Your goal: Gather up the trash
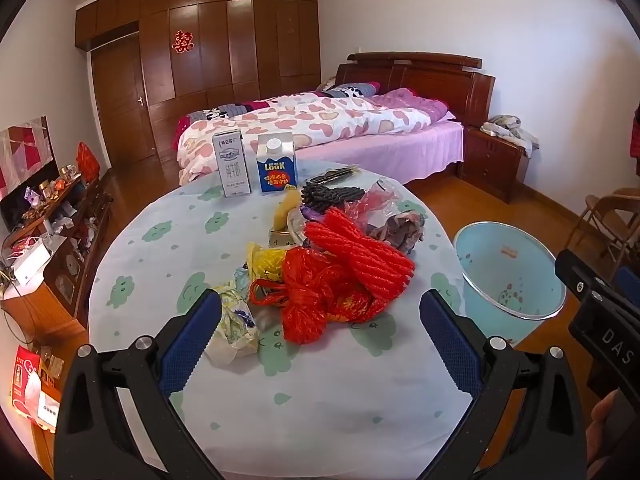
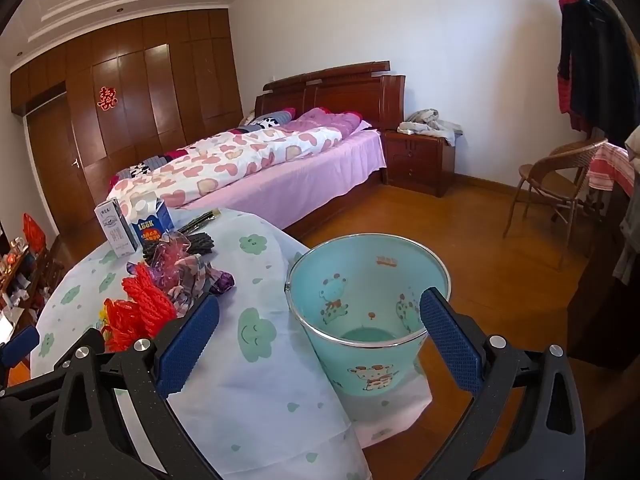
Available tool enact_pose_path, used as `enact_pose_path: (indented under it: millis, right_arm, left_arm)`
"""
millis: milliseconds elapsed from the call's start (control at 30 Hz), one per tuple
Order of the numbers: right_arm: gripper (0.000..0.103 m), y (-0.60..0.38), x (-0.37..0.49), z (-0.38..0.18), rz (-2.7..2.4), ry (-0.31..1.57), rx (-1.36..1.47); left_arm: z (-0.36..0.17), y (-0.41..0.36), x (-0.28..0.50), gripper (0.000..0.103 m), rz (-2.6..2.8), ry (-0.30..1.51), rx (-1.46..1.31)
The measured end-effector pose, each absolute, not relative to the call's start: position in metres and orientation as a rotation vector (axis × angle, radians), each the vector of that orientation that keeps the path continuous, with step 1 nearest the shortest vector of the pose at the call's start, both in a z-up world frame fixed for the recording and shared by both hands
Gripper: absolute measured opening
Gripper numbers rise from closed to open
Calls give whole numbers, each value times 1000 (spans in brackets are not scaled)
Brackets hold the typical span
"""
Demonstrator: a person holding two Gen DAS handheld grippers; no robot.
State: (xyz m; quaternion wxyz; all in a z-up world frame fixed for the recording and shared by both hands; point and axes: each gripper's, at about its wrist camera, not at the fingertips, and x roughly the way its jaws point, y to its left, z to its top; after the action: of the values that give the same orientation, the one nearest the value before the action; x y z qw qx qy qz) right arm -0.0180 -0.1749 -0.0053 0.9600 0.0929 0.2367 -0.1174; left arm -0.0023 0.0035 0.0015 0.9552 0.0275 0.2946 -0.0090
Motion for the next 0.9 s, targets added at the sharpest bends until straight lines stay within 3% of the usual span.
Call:
enact_pose_path:
  millis: [900]
  right_arm:
    - [99,-177,-18,-3,-240,494,195]
  left_arm:
    - [3,3,-3,97,-20,597,57]
